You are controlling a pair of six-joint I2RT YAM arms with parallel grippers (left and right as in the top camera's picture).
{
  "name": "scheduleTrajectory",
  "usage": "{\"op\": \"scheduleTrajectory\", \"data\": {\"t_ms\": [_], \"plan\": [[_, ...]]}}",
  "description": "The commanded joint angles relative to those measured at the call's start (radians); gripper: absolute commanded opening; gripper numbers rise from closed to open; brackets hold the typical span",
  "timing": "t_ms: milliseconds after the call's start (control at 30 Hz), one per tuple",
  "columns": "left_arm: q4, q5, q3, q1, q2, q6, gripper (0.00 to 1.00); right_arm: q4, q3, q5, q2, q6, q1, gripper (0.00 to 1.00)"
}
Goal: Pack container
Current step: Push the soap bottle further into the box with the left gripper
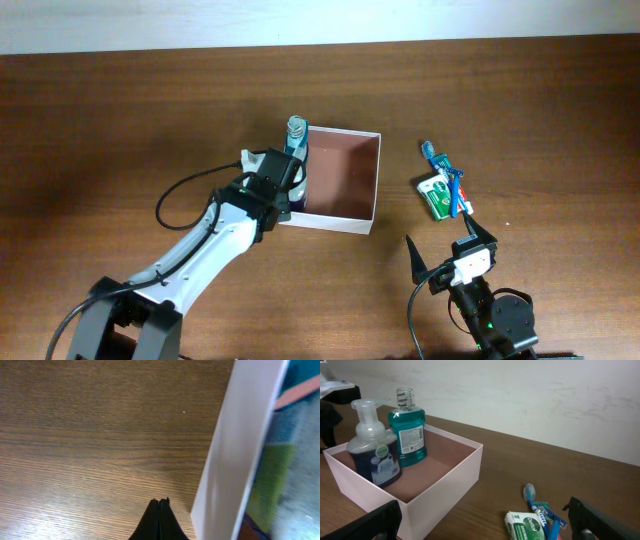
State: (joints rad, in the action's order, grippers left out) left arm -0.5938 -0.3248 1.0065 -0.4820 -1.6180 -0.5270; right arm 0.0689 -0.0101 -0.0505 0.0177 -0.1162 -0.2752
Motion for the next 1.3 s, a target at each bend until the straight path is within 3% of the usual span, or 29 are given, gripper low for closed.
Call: {"op": "scheduleTrajectory", "data": {"t_ms": [0,200,600,1033,1267], "plan": [[0.012,0.005,-0.004,0.020,-0.008,0.028,0.01,0.006,0.005,-0.003,-0.003,-0.004,0.008,0.99],[0.093,0.114,-0.003,0.020,-0.008,0.160,0.00,0.006,0.005,-0.003,-0.003,-0.004,0.008,0.99],[0.069,0.174,-0.003,0.020,0.011,0.174,0.00,0.006,0.005,-0.003,-0.003,-0.004,0.008,0.99],[0.054,0.270,-0.003,0.020,0.181,0.178,0.00,0.006,0.005,-0.003,-0.003,-0.004,0.008,0.99],[0.042,0.265,-0.003,0.020,0.187,0.177,0.00,0.006,0.005,-0.003,-0.003,-0.004,0.008,0.99]]}}
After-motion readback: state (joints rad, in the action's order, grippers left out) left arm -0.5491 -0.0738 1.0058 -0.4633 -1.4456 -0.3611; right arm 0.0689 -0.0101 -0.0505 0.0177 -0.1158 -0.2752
